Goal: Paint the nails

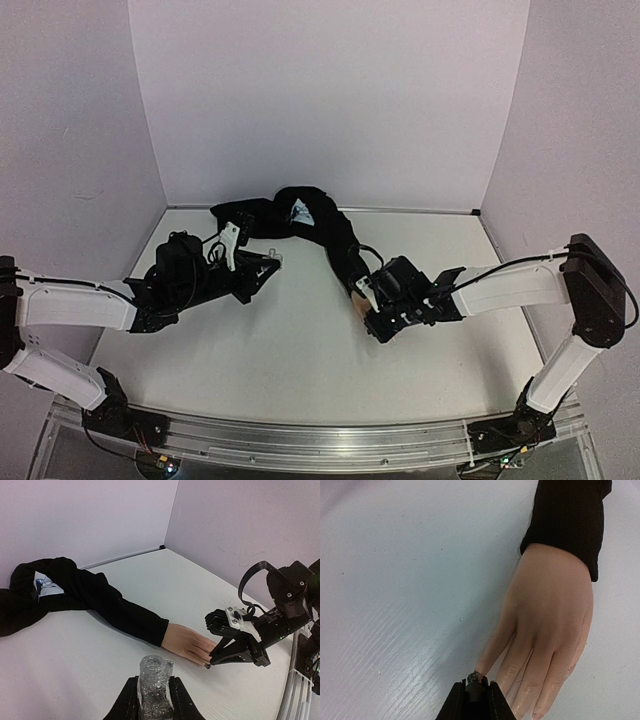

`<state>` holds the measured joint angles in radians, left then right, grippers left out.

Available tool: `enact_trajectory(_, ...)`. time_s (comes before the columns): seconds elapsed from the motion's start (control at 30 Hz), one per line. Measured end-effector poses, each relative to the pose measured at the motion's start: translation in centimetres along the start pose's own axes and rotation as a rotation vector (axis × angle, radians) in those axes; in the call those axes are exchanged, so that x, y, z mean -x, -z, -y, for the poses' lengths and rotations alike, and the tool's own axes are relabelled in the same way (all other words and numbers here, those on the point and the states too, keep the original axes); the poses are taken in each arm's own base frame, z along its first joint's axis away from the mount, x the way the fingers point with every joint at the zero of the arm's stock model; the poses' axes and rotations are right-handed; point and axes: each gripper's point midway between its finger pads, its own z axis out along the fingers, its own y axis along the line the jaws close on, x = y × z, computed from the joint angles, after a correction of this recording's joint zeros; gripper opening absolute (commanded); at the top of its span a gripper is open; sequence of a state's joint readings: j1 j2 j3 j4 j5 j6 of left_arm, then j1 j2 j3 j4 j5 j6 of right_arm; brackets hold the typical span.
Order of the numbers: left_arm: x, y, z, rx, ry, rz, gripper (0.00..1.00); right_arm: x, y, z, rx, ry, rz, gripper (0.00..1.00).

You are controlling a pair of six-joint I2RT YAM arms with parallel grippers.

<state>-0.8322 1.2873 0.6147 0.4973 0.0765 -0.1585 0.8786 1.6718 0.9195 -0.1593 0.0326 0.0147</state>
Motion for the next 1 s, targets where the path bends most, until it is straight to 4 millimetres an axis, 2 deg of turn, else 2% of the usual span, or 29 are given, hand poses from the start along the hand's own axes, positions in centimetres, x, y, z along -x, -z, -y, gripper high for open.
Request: enact_trajectory(1.0,0.39,0.19,0.1,-0.003,0.0,0.01,0.0,-0.39,0.58,-0.03,-0.007,0.007,-0.004,0.0)
